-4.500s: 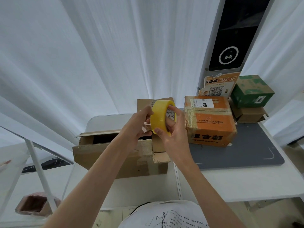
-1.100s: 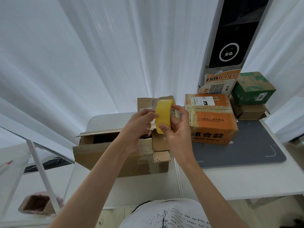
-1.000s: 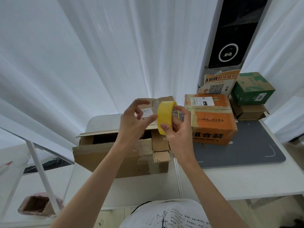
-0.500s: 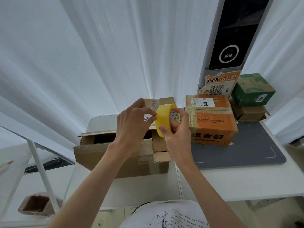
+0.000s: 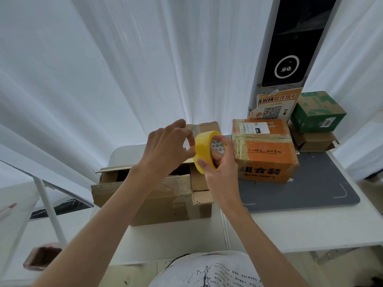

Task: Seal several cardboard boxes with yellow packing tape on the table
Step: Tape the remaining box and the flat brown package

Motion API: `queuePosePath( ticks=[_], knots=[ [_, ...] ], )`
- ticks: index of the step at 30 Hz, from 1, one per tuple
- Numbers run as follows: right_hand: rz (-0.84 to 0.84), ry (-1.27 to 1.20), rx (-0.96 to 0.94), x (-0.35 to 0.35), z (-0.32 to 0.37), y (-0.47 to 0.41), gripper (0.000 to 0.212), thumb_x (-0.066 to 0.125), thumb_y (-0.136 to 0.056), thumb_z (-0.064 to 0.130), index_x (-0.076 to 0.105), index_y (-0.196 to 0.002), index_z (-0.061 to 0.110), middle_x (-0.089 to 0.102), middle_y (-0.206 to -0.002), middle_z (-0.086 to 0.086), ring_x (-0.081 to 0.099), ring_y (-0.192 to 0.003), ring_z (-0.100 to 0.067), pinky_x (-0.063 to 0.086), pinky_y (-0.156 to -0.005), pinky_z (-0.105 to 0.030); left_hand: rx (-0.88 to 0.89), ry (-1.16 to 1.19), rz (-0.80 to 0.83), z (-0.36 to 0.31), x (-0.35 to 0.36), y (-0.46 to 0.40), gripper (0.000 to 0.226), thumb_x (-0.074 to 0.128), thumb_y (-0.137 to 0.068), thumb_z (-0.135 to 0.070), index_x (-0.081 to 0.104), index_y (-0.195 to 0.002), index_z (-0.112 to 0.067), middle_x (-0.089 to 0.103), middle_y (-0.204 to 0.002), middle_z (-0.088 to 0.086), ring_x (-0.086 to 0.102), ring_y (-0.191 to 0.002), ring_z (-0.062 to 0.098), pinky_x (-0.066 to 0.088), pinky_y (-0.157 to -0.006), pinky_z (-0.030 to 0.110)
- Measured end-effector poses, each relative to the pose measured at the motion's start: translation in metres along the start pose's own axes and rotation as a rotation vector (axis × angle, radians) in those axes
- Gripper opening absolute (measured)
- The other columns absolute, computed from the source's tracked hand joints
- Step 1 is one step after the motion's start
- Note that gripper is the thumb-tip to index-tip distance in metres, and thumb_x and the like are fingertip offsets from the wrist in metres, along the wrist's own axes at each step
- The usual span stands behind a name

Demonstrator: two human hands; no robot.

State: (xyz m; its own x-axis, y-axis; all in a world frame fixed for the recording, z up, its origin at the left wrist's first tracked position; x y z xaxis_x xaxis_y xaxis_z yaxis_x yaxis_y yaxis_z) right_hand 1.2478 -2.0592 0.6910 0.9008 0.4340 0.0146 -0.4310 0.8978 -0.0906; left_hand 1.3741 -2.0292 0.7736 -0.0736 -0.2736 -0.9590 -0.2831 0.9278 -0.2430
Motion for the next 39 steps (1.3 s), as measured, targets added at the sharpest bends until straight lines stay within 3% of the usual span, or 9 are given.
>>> queuePosePath(
  ticks=[5, 10, 14, 17, 21, 25, 30, 35, 39],
  knots=[
    [0.019, 0.011, -0.016, 0.001, 0.002, 0.000, 0.058, 0.071, -0.093, 0.007, 0.039, -0.133, 0.036, 0.077, -0.094, 0.015, 0.071, -0.093, -0.001, 0.050, -0.089, -0.020, 0.022, -0.019, 0.084, 0.000, 0.006, -0.006, 0.017, 0.070, -0.088, -0.047, 0.061, -0.087, -0.033, 0.039, -0.081, -0.010, 0.048, -0.066, 0.011, 0.022, -0.057, 0.017],
    [0.021, -0.005, -0.013, -0.001, 0.000, -0.001, 0.058, 0.071, -0.094, 0.008, 0.039, -0.134, 0.034, 0.078, -0.097, 0.007, 0.072, -0.093, -0.007, 0.056, -0.094, -0.036, 0.033, 0.009, 0.096, -0.001, 0.012, -0.005, 0.017, 0.069, -0.088, -0.040, 0.059, -0.094, -0.027, 0.039, -0.089, -0.010, 0.040, -0.057, 0.006, 0.021, -0.057, 0.016],
    [0.006, -0.069, 0.005, -0.006, -0.003, -0.003, 0.057, 0.071, -0.093, 0.012, 0.039, -0.134, 0.034, 0.078, -0.099, 0.003, 0.073, -0.096, -0.011, 0.056, -0.097, -0.047, 0.021, 0.179, 0.046, -0.005, 0.020, 0.007, 0.020, 0.071, -0.085, -0.039, 0.054, -0.088, -0.028, 0.038, -0.083, -0.013, 0.044, -0.063, 0.005, 0.027, -0.059, 0.018],
    [0.011, -0.144, 0.025, -0.004, -0.005, -0.003, 0.060, 0.070, -0.093, 0.005, 0.039, -0.134, 0.037, 0.078, -0.105, 0.003, 0.072, -0.102, -0.013, 0.055, -0.099, -0.050, -0.241, 0.511, -0.035, 0.011, 0.027, 0.012, 0.009, 0.060, -0.094, -0.032, 0.056, -0.091, -0.025, 0.050, -0.077, -0.009, 0.049, -0.068, 0.009, 0.042, -0.061, 0.029],
    [0.028, -0.243, 0.034, 0.001, -0.005, -0.001, 0.065, 0.066, -0.093, -0.004, 0.039, -0.138, 0.034, 0.077, -0.111, 0.000, 0.072, -0.107, -0.015, 0.055, -0.100, -0.046, -0.568, 0.950, 0.194, 0.013, 0.053, 0.022, 0.016, 0.049, -0.103, -0.033, 0.057, -0.101, -0.019, 0.056, -0.092, -0.001, 0.056, -0.080, 0.016, 0.050, -0.066, 0.032],
    [0.012, -0.233, 0.015, 0.004, -0.005, 0.001, 0.069, 0.066, -0.093, -0.006, 0.037, -0.145, 0.027, 0.077, -0.112, -0.001, 0.071, -0.109, -0.016, 0.052, -0.103, -0.047, -0.729, 1.124, 0.280, 0.009, 0.061, 0.030, 0.017, 0.048, -0.100, -0.036, 0.057, -0.097, -0.021, 0.059, -0.097, 0.000, 0.058, -0.081, 0.017, 0.045, -0.071, 0.030],
    [-0.014, -0.219, 0.011, 0.008, -0.007, 0.003, 0.071, 0.067, -0.091, -0.007, 0.036, -0.146, 0.026, 0.077, -0.112, 0.002, 0.071, -0.110, -0.016, 0.051, -0.104, -0.050, -0.759, 1.205, 0.323, 0.007, 0.059, 0.033, 0.029, 0.042, -0.100, -0.033, 0.048, -0.074, -0.021, 0.050, -0.057, -0.009, 0.044, -0.057, 0.013, 0.037, -0.070, 0.031],
    [-0.010, -0.195, 0.007, 0.013, -0.006, 0.004, 0.069, 0.066, -0.092, -0.005, 0.037, -0.145, 0.028, 0.077, -0.112, 0.001, 0.071, -0.110, -0.017, 0.051, -0.104, -0.052, -0.785, 1.293, 0.285, 0.010, 0.059, 0.039, 0.026, 0.042, -0.099, -0.028, 0.046, -0.074, -0.020, 0.047, -0.055, -0.009, 0.041, -0.052, 0.010, 0.033, -0.066, 0.031],
    [-0.016, -0.201, 0.010, 0.016, -0.007, 0.004, 0.068, 0.066, -0.092, -0.007, 0.037, -0.144, 0.027, 0.076, -0.112, 0.003, 0.069, -0.113, -0.015, 0.049, -0.106, -0.052, -0.829, 1.316, 0.258, 0.014, 0.061, 0.042, 0.020, 0.044, -0.098, -0.030, 0.051, -0.082, -0.020, 0.054, -0.063, -0.007, 0.047, -0.064, 0.014, 0.038, -0.073, 0.032]
  ],
)
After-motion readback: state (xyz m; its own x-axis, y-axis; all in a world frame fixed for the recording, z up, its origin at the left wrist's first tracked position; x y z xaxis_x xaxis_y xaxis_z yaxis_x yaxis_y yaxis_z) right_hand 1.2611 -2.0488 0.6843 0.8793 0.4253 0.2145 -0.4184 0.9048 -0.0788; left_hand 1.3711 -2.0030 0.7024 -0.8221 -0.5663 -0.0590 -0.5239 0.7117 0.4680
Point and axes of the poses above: each hand's wrist, its own y-axis away from the middle knuckle, its own x-axis out of the palm, z = x × y, the point moved 8 cm from there along -y, towards the middle knuckle
